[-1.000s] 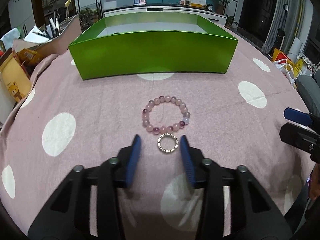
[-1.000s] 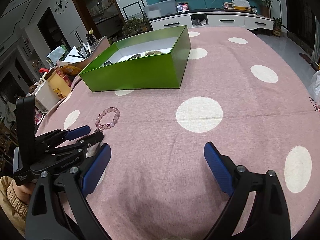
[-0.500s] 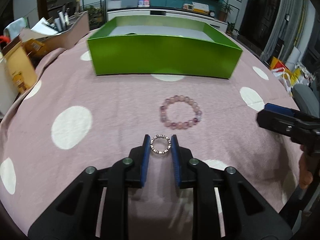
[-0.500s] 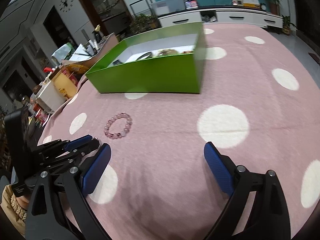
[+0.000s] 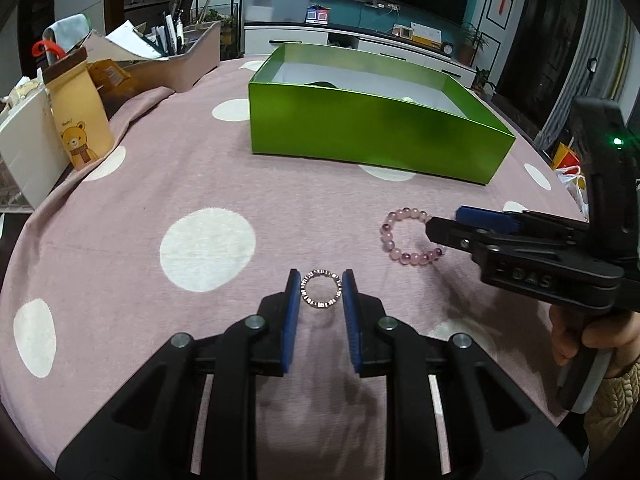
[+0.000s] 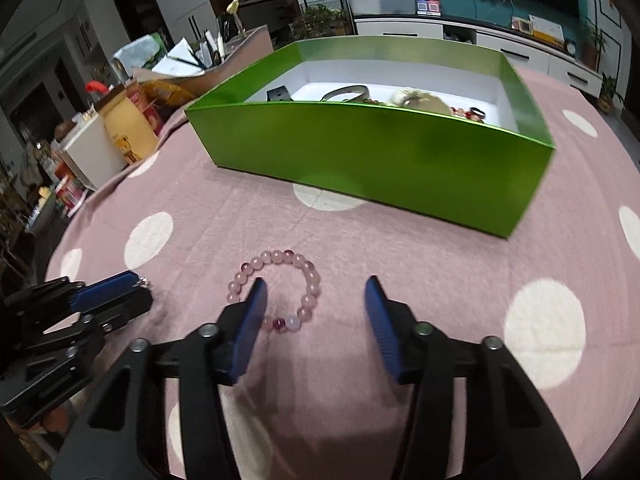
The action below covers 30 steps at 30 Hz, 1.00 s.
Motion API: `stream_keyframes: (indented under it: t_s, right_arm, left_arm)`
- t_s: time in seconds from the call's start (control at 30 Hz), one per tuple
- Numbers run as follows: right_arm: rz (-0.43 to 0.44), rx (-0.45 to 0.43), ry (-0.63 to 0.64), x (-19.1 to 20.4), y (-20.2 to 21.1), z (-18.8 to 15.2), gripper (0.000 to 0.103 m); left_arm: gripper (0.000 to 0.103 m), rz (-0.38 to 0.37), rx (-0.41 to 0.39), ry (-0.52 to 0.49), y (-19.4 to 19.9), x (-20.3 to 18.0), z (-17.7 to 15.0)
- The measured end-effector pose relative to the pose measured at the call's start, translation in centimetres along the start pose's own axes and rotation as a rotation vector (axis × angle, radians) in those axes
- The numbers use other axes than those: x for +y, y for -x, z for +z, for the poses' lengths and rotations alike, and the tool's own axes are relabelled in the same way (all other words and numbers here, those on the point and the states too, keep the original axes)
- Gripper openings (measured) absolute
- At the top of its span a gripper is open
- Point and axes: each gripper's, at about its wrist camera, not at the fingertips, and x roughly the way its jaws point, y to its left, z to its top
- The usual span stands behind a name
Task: Organize jewelry
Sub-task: 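Grasp the small silver ring with the left tool while the right tool grasps the pink bead bracelet, then lift the ring and pink bracelet and carry them over the green box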
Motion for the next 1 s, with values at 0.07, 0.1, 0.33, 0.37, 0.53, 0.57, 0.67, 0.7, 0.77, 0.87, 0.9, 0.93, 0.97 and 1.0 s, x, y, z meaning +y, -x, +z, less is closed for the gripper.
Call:
stream_keyframes:
  t_s: [0.07, 0.1, 0.33, 0.37, 0.53, 0.57, 0.67, 0.7, 0.77, 0.87, 0.9, 0.93, 0.97, 1.0]
  right_arm:
    - [-0.025, -0.004, 0.031, 0.5, -0.3, 0.0, 0.041]
    - [-0.031, -0.004, 0.043, 0.7, -0.3, 0.0, 0.037]
    - [-0.097, -0.003, 0.131, 1.9, -0.7, -0.1, 0.011]
    - [-0.103, -0.004, 0.136, 1.9, -0.7, -0.1, 0.010]
    - [-0.106, -0.014, 0.143, 2.3, -0.4, -0.1, 0.007]
    - [-0.101, -0.023, 0.140, 2.3, 0.0, 0.0, 0.007]
    - [-0.094, -0.054, 0.144, 2.6, 1.3, 0.1, 0.007]
    - [-0.096, -0.064, 0.147, 2.7, 1.8, 0.1, 0.007]
    - [-0.094, -0.081, 0.152, 2.8, 2.6, 0.2, 0.007]
    - [-0.092, -0.107, 0.153, 2.9, 3.9, 0.2, 0.007]
    - [-0.091, -0.114, 0.150, 2.8, 4.2, 0.1, 0.007]
    - [-0.092, -0.124, 0.148, 2.8, 4.7, 0.1, 0.007]
    - [-0.092, -0.135, 0.145, 2.7, 5.2, 0.1, 0.007]
    - [-0.092, -0.143, 0.141, 2.6, 5.6, 0.1, 0.007]
  left_arm:
    - [0.021, -0.004, 0.002, 0.005, -0.1, 0.2, -0.1]
    - [0.021, -0.005, 0.002, 0.008, -0.1, 0.4, -0.1]
    - [0.021, -0.012, 0.003, 0.023, -0.2, 0.7, -0.2]
    - [0.021, -0.012, 0.003, 0.023, -0.2, 0.7, -0.2]
    - [0.021, -0.012, 0.008, 0.027, -0.1, 0.7, -0.4]
    - [0.021, -0.013, 0.007, 0.026, 0.0, 0.7, -0.4]
    - [0.021, -0.014, 0.001, 0.023, 0.3, 0.6, -0.3]
    - [0.021, -0.014, -0.001, 0.023, 0.3, 0.6, -0.4]
    - [0.021, -0.015, -0.007, 0.022, 0.6, 0.6, -0.3]
    - [0.021, -0.012, -0.012, 0.023, 0.9, 0.6, -0.3]
    - [0.021, -0.013, -0.014, 0.023, 1.0, 0.7, -0.3]
    - [0.021, -0.013, -0.015, 0.022, 1.1, 0.7, -0.3]
    - [0.021, -0.012, -0.017, 0.021, 1.2, 0.7, -0.3]
    - [0.021, -0.011, -0.020, 0.020, 1.4, 0.6, -0.3]
